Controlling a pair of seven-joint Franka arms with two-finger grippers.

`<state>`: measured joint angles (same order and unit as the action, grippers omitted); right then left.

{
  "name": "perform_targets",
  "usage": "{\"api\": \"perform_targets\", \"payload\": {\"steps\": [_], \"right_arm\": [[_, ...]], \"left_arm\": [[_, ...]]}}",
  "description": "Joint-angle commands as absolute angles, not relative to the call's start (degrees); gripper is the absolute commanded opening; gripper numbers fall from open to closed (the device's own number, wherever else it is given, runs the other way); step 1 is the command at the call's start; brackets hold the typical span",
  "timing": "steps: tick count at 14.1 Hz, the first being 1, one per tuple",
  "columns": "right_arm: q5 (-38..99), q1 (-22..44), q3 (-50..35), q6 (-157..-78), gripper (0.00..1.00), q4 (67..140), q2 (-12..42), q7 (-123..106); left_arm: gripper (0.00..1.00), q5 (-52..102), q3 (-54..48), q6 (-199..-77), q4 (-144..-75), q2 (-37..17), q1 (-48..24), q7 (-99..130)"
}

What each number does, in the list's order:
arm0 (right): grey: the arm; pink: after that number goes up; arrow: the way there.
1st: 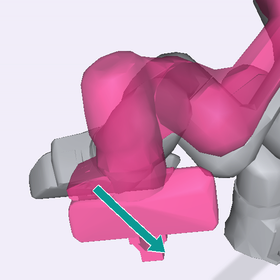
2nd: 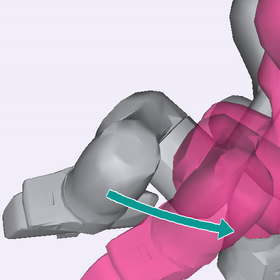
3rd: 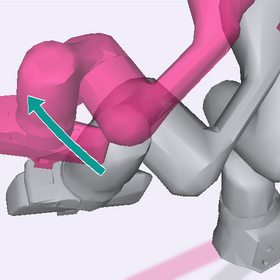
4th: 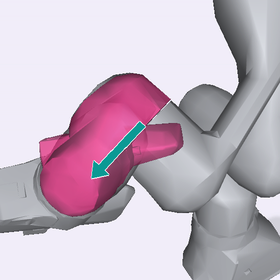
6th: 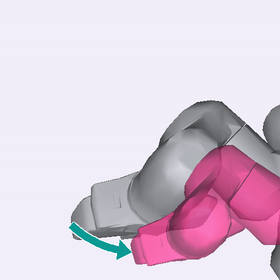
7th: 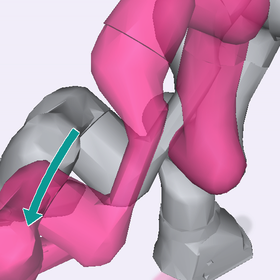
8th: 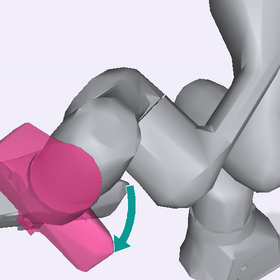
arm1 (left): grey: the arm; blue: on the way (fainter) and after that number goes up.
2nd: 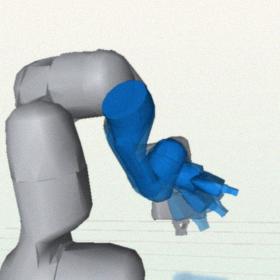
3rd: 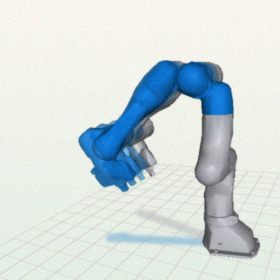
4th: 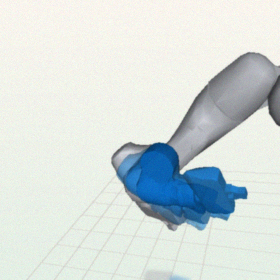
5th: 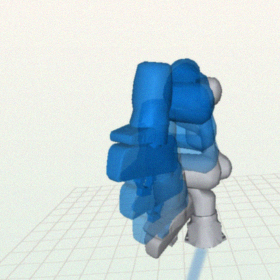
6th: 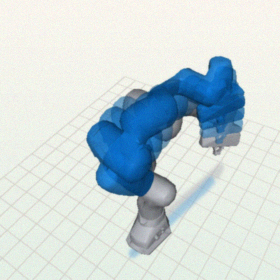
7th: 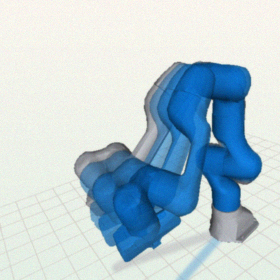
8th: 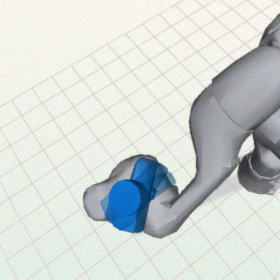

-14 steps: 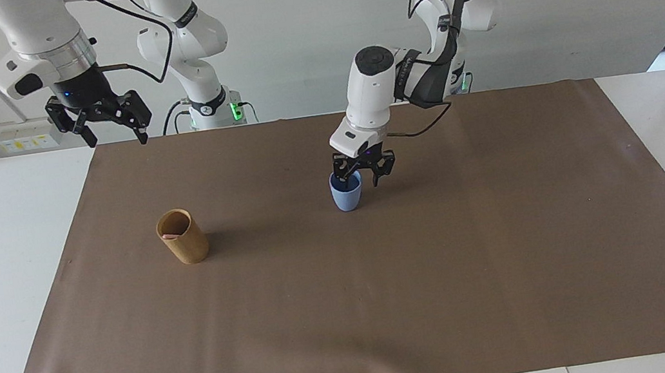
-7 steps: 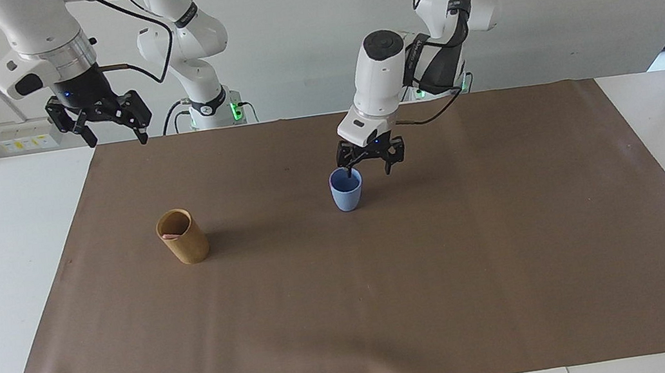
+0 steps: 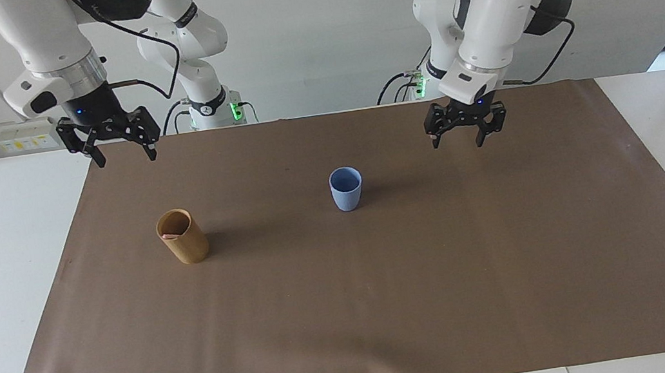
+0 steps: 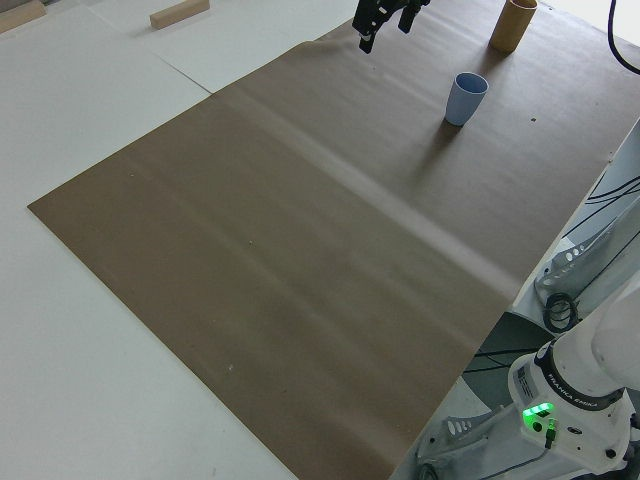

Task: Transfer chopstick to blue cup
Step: 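Retract the left gripper while the right gripper reaches the yellow cup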

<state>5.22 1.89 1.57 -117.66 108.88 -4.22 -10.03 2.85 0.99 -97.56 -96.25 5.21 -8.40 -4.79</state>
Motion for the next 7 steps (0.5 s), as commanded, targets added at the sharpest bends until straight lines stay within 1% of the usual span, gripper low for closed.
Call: {"api": "perform_targets", "payload": {"steps": [1, 3, 5, 7], "right_arm": [[7.8, 1.0, 1.5, -125.0, 1.0, 116.5, -7.3, -19.2], [8.3, 0.9, 1.5, -128.5, 1.0, 118.6, -7.3, -24.1], [8.3, 0.9, 1.5, -131.6, 1.0, 120.4, -7.0, -24.7], [8.4, 0.9, 1.5, -137.3, 1.0, 123.7, -6.5, -26.6]], "left_arm": [[1.0, 2.2, 0.2, -89.5, -86.1, 1.5, -5.0, -6.8], [1.0, 2.1, 0.2, -86.1, -82.5, 0.0, -4.3, -6.8], [1.0, -1.0, -0.1, -85.8, -82.4, 0.2, -4.9, -6.8], [1.0, -1.6, -0.1, -85.4, -84.1, 1.2, -5.2, -6.4]]}}
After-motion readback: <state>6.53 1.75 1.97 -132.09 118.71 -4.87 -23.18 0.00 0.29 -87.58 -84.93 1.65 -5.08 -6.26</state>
